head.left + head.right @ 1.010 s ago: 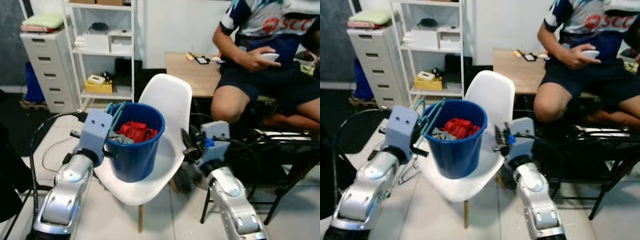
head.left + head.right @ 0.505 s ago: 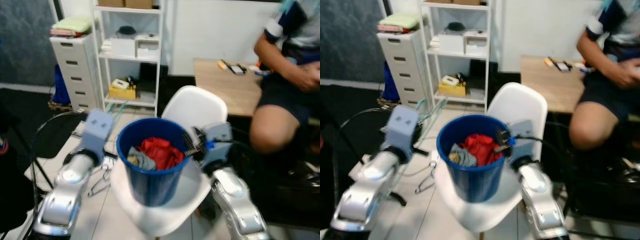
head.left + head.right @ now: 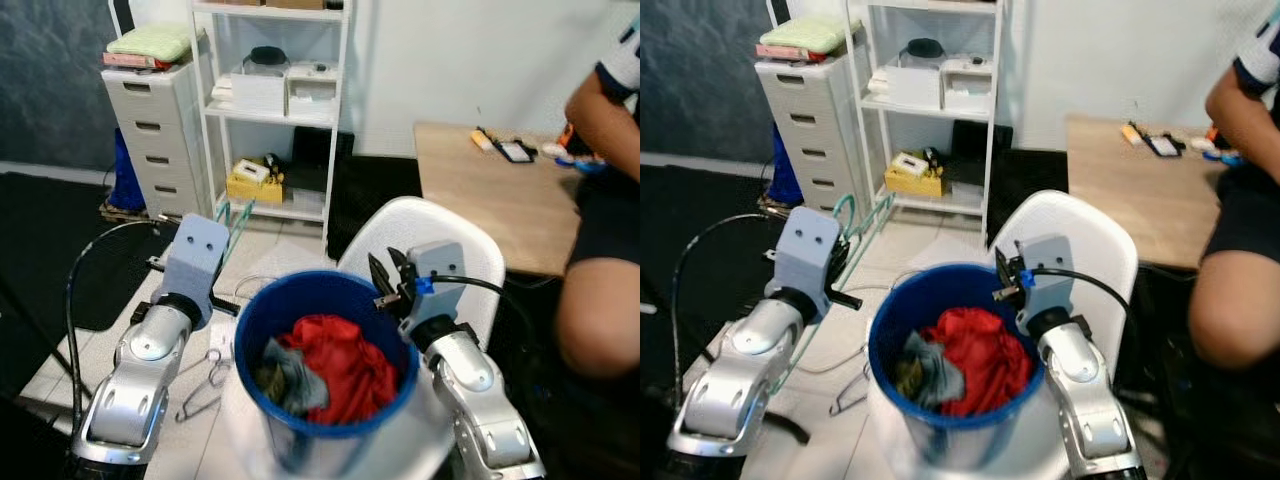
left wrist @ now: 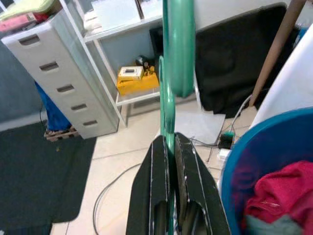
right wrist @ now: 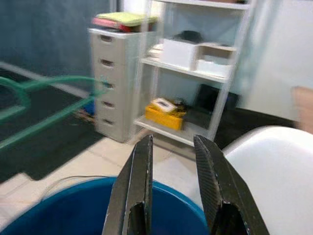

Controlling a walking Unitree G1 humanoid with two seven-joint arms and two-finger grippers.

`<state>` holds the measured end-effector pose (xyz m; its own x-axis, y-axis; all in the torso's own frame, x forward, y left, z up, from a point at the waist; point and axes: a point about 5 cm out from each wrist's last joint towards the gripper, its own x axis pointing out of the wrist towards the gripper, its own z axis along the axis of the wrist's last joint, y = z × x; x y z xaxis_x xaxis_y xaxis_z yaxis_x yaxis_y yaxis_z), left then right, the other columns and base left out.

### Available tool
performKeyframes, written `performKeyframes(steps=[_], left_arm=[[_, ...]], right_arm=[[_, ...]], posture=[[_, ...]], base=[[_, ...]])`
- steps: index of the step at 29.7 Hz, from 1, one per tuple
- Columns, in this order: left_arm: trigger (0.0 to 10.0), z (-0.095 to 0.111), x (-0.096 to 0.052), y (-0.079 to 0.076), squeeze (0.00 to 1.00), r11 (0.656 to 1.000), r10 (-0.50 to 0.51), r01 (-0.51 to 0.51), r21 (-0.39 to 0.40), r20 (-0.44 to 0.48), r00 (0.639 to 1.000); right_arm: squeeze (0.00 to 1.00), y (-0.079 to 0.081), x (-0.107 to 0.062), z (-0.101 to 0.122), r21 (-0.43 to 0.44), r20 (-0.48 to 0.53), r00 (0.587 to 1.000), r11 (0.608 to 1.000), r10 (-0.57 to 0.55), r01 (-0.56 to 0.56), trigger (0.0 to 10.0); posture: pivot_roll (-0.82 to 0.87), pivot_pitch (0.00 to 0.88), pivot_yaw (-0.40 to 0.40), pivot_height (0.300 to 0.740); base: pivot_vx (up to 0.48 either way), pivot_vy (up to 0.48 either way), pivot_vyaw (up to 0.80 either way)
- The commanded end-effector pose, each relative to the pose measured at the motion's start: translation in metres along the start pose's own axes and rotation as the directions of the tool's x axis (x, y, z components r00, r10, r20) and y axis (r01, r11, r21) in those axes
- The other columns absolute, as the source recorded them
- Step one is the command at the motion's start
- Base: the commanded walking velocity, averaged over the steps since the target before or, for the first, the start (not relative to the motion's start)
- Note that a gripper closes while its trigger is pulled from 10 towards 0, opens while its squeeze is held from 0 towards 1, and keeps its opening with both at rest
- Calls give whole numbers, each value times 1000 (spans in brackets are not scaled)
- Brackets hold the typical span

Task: Hang hanger

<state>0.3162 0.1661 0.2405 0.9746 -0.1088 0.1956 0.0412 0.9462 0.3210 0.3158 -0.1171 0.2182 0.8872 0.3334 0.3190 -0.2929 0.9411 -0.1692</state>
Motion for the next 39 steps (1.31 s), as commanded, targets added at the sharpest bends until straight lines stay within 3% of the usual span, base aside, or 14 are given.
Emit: performKeyframes(steps=[1, 18, 21, 25, 26, 27, 28, 29, 30, 33, 35, 39], left_arm=[[10000, -4, -2, -2, 0, 1000, -20, 20, 3, -13, 1000], [10000, -8, -4, -15, 0, 994, -111, 111, -6, -3, 994], [10000, -11, -5, -18, 0, 991, -137, 137, 0, -16, 990], [10000, -26, -3, -30, 0, 977, -213, 214, 5, -104, 972], [10000, -38, 0, -36, 0, 970, -243, 244, -19, -183, 953], [10000, -38, 0, -36, 0, 970, -243, 244, -19, -183, 953], [10000, -49, 5, -41, 0, 959, -280, 283, -24, -252, 926], [10000, -49, 5, -41, 0, 959, -280, 283, -24, -252, 926], [10000, -55, 9, -46, 0, 944, -321, 330, -19, -294, 900], [10000, -60, 14, -52, 0, 921, -368, 390, 3, -324, 872], [10000, -66, 22, -74, 0, 869, -459, 495, 5, -366, 809], [10000, -70, 23, -85, 0, 839, -496, 544, 22, -384, 779]], right_arm=[[0, -1, -4, -3, 4, -10, 1000, 1000, -2, 2, 10000], [0, -2, -4, -3, -5, -8, 1000, 1000, -1, 1, 10000], [0, -2, -4, -3, -7, -8, 1000, 1000, -3, 3, 10000], [0, -4, -1, -3, -22, 5, 1000, 1000, -16, 16, 10000], [0, -4, 3, -2, -31, 12, 1000, 999, -19, 20, 10000], [0, -4, 3, -2, -31, 12, 1000, 999, -19, 20, 10000], [0, -4, 8, -2, -38, 18, 1000, 999, -17, 18, 10000], [0, -4, 8, -2, -38, 18, 1000, 999, -17, 18, 10000], [0, -2, 14, -2, -40, 21, 1000, 999, -11, 12, 10000], [0, 0, 20, -2, -41, 23, 1000, 999, 2, -1, 10000], [0, 5, 31, 0, -49, 26, 998, 998, 51, -50, 10000], [0, 7, 34, 1, -55, 27, 997, 996, 75, -74, 10000]], posture=[[-18, 187, -15, 740], [-24, 169, -14, 740], [-24, 167, -12, 740], [-22, 174, -5, 740], [-17, 182, -1, 740], [-17, 182, -1, 740], [-15, 192, 0, 740], [-15, 192, 0, 740], [-1, 203, 0, 740], [7, 220, -10, 740], [8, 244, -14, 740], [4, 250, -5, 740]], base=[[0, 0, 0], [0, 0, 0], [0, 0, 0], [0, 0, 0], [0, 0, 0], [0, 0, 0], [0, 0, 0], [0, 0, 0], [0, 0, 0], [0, 0, 0], [0, 0, 0], [0, 0, 0]])
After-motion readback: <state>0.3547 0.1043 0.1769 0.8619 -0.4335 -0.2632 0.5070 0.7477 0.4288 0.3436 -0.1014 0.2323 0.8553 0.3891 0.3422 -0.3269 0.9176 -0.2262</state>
